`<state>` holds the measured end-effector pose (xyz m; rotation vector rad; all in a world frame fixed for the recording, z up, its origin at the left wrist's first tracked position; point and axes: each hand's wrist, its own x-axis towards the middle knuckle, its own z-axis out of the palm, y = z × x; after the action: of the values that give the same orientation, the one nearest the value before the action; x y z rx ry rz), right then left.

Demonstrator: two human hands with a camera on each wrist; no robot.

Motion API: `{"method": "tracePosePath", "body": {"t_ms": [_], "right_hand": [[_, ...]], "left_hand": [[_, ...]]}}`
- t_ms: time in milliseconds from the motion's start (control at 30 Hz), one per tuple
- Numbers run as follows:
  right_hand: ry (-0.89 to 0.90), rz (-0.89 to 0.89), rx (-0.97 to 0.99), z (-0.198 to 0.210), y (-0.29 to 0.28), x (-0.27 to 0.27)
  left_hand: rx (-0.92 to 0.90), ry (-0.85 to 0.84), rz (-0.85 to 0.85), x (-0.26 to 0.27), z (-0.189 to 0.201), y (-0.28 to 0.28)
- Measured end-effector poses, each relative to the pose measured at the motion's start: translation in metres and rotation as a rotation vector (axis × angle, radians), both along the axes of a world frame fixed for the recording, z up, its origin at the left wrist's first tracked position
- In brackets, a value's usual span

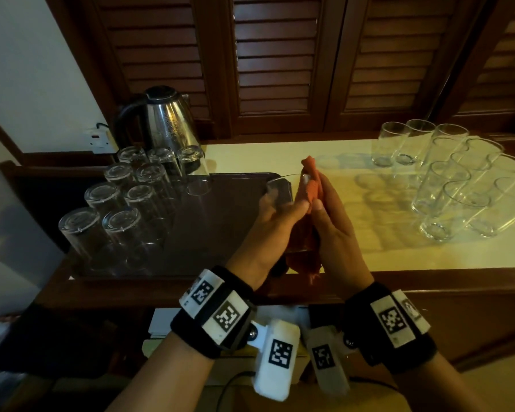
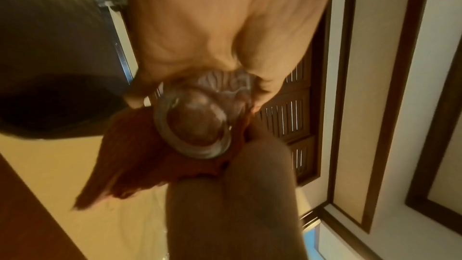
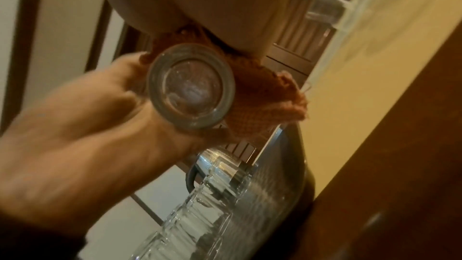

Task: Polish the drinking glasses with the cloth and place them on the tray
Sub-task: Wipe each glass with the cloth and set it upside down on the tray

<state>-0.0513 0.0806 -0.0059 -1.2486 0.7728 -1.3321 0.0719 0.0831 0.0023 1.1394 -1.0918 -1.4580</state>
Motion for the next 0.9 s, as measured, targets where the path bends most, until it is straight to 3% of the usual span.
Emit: {"method": "tracePosePath", "body": {"t_ms": [100, 200, 233, 333, 400, 433, 533, 600, 667, 800, 900], "right_hand": [[-0.190, 0.087, 0.158, 0.001, 0.001, 0.001], [-0.341, 0.200, 0.304, 0.001, 0.003, -0.007], [-0.283, 0.156, 0.274, 0.001, 0.001, -0.008], [0.110, -0.032, 0.004, -0.003, -0.001, -0.008], [0.214, -0.049, -0.090, -0.008, 0.000, -0.005], [0.152, -0.023, -0.078, -0.009, 0.001, -0.003], [-0.253, 0.146, 0.257, -0.003, 0.004, -0.002], [-0.413, 0.214, 0.390, -0.002, 0.005, -0.006], [-0.363, 0.158, 0.342, -0.001, 0.003, -0.007], [-0.055, 0.003, 0.048, 0.002, 0.001, -0.004], [-0.111, 0.051, 0.087, -0.001, 0.002, -0.003]], "left_hand": [[-0.060, -0.002, -0.032, -0.002, 0.002, 0.002], [0.008, 0.031, -0.084, 0.005, -0.002, 0.002], [0.018, 0.031, -0.074, 0.007, -0.002, 0.001], [0.026, 0.062, 0.030, 0.009, -0.001, -0.001], [0.011, 0.020, 0.016, 0.002, 0.001, 0.001], [0.000, 0.002, 0.037, -0.001, -0.002, 0.003], [-0.034, 0.139, -0.020, -0.003, -0.006, 0.006], [0.004, 0.217, -0.066, 0.000, -0.007, 0.006], [0.002, 0.151, -0.028, 0.001, -0.004, 0.003], [-0.011, 0.046, 0.026, -0.003, -0.001, 0.001], [-0.051, 0.067, 0.018, -0.006, -0.001, 0.005]]}}
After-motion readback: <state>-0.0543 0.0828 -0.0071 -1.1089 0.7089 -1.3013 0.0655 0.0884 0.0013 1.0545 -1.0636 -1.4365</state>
